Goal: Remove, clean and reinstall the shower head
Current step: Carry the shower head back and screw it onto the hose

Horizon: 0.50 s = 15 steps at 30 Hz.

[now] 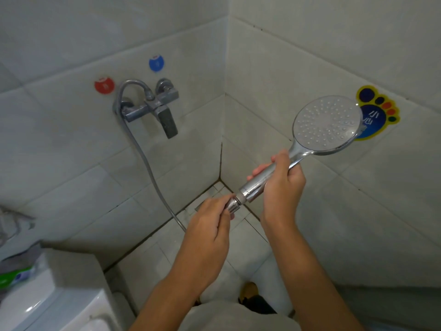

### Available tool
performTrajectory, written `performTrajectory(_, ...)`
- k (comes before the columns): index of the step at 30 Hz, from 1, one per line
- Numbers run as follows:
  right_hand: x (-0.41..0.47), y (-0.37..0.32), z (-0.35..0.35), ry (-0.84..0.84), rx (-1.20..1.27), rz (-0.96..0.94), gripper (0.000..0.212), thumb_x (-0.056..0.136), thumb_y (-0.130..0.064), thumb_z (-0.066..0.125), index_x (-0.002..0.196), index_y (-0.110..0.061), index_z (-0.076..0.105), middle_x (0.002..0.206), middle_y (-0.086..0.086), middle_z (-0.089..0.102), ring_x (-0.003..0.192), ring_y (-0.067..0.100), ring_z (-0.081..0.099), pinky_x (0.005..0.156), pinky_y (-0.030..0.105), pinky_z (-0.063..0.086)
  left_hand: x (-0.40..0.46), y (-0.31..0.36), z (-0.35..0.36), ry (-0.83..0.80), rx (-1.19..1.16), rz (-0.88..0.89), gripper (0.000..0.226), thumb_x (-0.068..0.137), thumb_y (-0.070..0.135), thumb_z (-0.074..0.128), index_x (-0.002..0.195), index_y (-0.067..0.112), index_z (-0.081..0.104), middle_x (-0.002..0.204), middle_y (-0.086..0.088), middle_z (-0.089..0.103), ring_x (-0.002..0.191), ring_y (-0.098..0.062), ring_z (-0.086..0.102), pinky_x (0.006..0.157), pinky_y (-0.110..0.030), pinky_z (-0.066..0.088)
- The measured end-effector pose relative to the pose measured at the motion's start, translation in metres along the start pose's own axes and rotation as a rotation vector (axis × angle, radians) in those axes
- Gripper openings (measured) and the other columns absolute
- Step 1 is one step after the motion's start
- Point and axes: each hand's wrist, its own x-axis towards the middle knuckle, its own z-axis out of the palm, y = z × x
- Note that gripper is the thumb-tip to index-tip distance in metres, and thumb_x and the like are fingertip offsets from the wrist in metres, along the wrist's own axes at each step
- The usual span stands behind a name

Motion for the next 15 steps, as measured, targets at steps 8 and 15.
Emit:
performTrajectory(8, -0.006, 0.005, 0.005, 0.011, -0.023, 0.019, 0.023, 0.1, -0.026, 0.046, 0.086, -0.01, 0.052, 0.054, 0.005, 0.061, 0.051, 0.023, 0.064, 0.057, 0.036, 0.055, 0.0, -0.008, -0.005, -0.001, 0.018, -0.011, 0.038, 0.101, 0.023, 0.036, 0.13, 0.046, 0.045, 0.1, 0.017, 0.057, 0.095, 0.006, 0.051, 0.074, -0.007, 0.04)
performTrajectory(15, -0.005, 0.005, 0.004, 0.028, -0.052, 0.024, 0.023, 0.101, -0.028, 0.044, 0.088, -0.011, 0.052, 0.056, 0.004, 0.063, 0.052, 0.022, 0.065, 0.055, 0.034, 0.054, 0.006, -0.009, -0.002, 0.028, -0.078, -0.056, 0.02, 0.098, 0.032, 0.043, 0.118, 0.032, 0.047, 0.089, 0.015, 0.063, 0.067, 0.001, 0.055, 0.056, -0.013, 0.041)
